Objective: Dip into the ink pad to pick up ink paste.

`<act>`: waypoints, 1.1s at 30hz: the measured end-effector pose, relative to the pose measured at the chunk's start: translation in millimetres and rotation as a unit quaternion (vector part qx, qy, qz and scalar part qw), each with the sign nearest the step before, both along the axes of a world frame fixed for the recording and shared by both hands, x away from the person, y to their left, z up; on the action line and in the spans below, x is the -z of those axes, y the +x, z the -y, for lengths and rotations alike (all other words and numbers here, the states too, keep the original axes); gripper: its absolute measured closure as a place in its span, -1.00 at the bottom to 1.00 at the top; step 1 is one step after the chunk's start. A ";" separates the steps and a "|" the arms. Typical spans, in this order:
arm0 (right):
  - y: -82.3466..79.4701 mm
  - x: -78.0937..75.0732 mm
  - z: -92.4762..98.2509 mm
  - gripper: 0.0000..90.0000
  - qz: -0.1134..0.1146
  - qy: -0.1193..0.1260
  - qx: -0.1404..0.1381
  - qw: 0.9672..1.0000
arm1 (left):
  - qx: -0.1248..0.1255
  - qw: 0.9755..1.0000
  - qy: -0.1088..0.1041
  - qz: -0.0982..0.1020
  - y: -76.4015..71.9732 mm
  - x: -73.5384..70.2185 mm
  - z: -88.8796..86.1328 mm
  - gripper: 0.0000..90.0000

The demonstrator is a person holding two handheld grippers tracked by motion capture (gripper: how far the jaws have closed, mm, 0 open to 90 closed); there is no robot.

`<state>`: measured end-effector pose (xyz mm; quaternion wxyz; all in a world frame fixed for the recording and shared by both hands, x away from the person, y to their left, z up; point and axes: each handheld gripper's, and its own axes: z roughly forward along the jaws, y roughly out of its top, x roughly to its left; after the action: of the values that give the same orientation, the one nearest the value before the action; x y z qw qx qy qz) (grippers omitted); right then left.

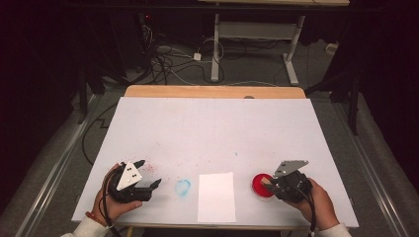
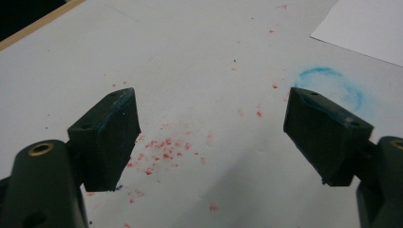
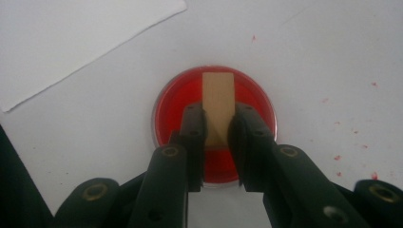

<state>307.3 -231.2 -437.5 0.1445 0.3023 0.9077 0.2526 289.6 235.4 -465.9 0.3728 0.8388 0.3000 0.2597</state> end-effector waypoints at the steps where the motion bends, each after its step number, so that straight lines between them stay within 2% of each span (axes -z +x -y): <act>1: 0.0 0.0 0.0 0.68 0.000 0.000 0.000 1.000 | 0.000 1.000 0.000 0.000 -0.1 -0.1 0.0 -0.58; 3: 2.2 5.3 -0.4 0.68 -0.008 -0.004 -0.002 1.000 | -0.003 1.000 -0.003 -0.005 -0.8 0.1 0.2 -0.58; 5: 3.8 6.8 1.1 0.68 -0.012 0.005 -0.001 1.000 | -0.003 1.000 -0.003 -0.004 -0.9 -0.1 0.0 -0.58; 10: 2.0 8.3 -0.5 0.69 -0.010 -0.004 0.001 1.000 | 0.002 1.000 0.003 -0.001 -0.2 0.1 0.5 -0.58; 13: 3.4 9.5 1.3 0.69 -0.015 0.005 0.003 1.000 | 0.003 1.000 0.004 -0.001 -0.6 0.1 0.8 -0.58; 15: 3.3 9.4 1.0 0.69 -0.016 0.002 0.004 1.000 | -0.001 1.000 0.000 -0.006 -1.2 0.2 1.0 -0.58; 20: 2.7 9.8 0.2 0.69 -0.012 -0.001 0.002 1.000 | 0.000 1.000 0.002 -0.006 -1.4 0.1 1.6 -0.58; 21: 2.7 10.0 0.3 0.69 -0.012 -0.001 0.002 1.000 | 0.002 1.000 0.004 0.000 -0.7 0.0 1.4 -0.58; 22: 2.6 10.0 0.3 0.69 -0.012 -0.001 0.001 1.000 | 0.000 1.000 0.001 -0.006 -1.0 0.4 1.5 -0.58; 23: 2.3 9.9 -0.1 0.69 -0.011 -0.003 0.001 1.000 | 0.001 1.000 0.004 0.001 -0.3 0.1 1.3 -0.58; 24: 2.2 10.0 -0.5 0.69 -0.009 -0.003 0.002 1.000 | -0.002 1.000 0.002 -0.005 -0.8 0.5 1.6 -0.58; 27: 2.2 9.6 -0.4 0.69 -0.010 -0.003 0.000 1.000 | -0.003 1.000 0.003 -0.005 -0.5 0.6 1.5 -0.58; 31: 2.6 9.4 0.6 0.69 -0.011 0.001 0.000 1.000 | -0.001 1.000 0.005 0.002 -0.2 0.3 1.0 -0.58; 33: 2.0 8.6 -0.4 0.68 -0.009 -0.005 -0.001 1.000 | -0.003 1.000 0.003 -0.005 -0.6 0.6 1.3 -0.58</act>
<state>309.3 -230.9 -446.1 0.1376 0.3030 0.9105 0.2457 289.1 234.1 -466.5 0.3679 0.8404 0.3034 0.2574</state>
